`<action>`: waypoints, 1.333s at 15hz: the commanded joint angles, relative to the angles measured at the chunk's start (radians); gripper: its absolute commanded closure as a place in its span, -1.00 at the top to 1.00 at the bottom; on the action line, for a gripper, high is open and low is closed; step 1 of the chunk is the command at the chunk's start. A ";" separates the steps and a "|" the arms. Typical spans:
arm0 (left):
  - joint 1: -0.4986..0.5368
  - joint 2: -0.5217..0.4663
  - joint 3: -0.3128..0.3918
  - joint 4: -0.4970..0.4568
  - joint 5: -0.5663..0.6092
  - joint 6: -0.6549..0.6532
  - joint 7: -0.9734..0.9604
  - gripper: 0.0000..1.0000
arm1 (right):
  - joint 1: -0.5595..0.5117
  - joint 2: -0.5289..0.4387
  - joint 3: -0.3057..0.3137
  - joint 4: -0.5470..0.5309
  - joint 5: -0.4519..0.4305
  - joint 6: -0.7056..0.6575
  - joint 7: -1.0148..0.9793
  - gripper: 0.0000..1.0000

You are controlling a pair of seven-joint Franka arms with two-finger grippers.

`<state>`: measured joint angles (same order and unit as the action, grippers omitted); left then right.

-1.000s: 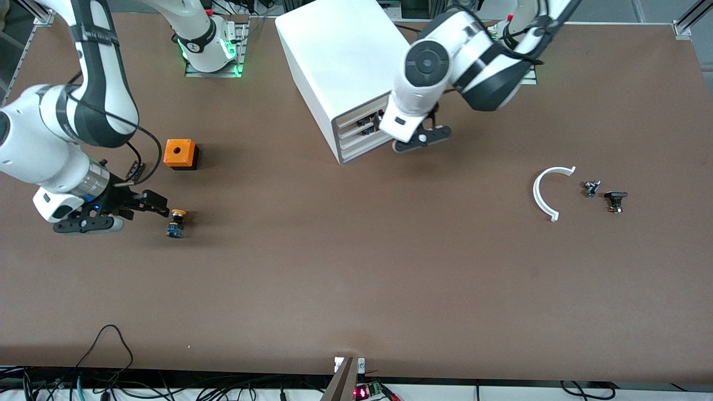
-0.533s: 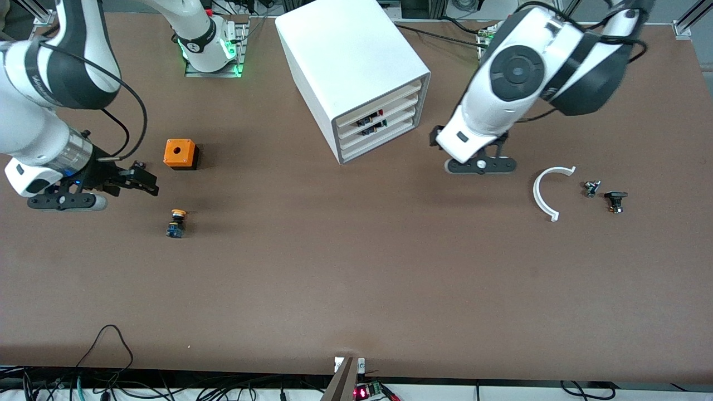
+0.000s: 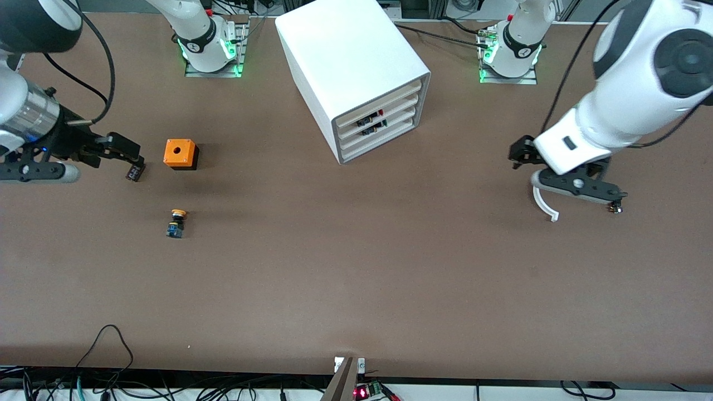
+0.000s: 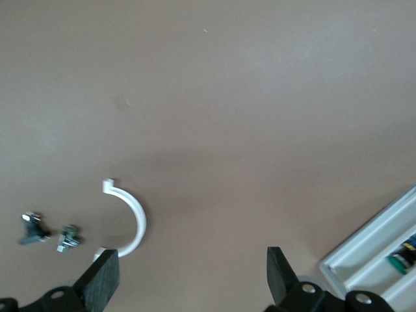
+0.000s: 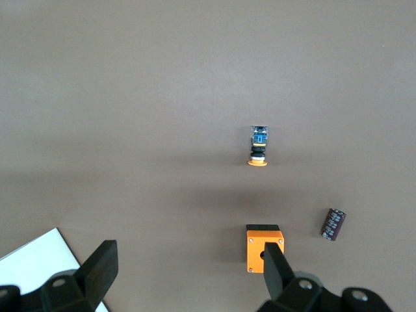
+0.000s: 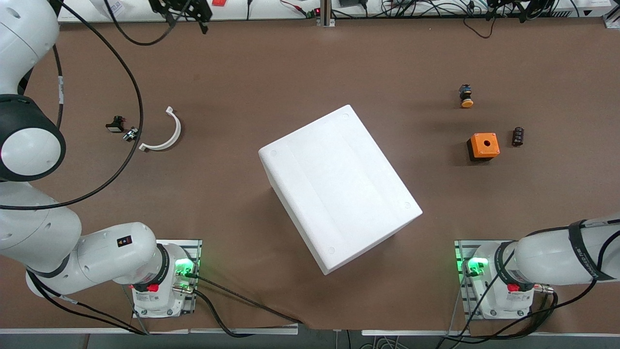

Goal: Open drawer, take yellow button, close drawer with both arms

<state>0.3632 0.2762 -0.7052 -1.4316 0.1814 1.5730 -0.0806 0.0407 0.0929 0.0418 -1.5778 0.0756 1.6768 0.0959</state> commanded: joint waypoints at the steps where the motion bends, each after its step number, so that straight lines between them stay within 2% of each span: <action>1: -0.056 -0.105 0.145 -0.039 -0.026 -0.002 0.123 1.00 | -0.035 -0.044 0.038 0.002 -0.037 -0.026 0.008 0.98; 3: -0.169 -0.170 0.345 -0.105 -0.130 -0.001 0.191 1.00 | -0.035 -0.061 0.038 0.002 -0.050 -0.060 0.005 0.98; 5: -0.265 -0.231 0.516 -0.174 -0.212 0.034 0.234 1.00 | -0.033 -0.064 0.039 0.008 -0.050 -0.066 0.005 0.98; 7: -0.355 -0.299 0.633 -0.252 -0.244 0.105 0.229 1.00 | -0.019 -0.064 0.043 0.027 -0.062 -0.077 0.010 0.98; 9: -0.412 -0.315 0.720 -0.263 -0.243 0.125 0.234 1.00 | -0.016 -0.061 0.044 0.042 -0.077 -0.089 0.033 0.98; 13: -0.420 -0.292 0.717 -0.213 -0.212 0.030 0.237 1.00 | -0.018 -0.067 0.047 0.032 -0.079 -0.112 0.059 0.98; 20: -0.420 -0.288 0.713 -0.205 -0.212 0.024 0.236 1.00 | -0.019 -0.064 0.044 0.033 -0.079 -0.112 0.056 0.98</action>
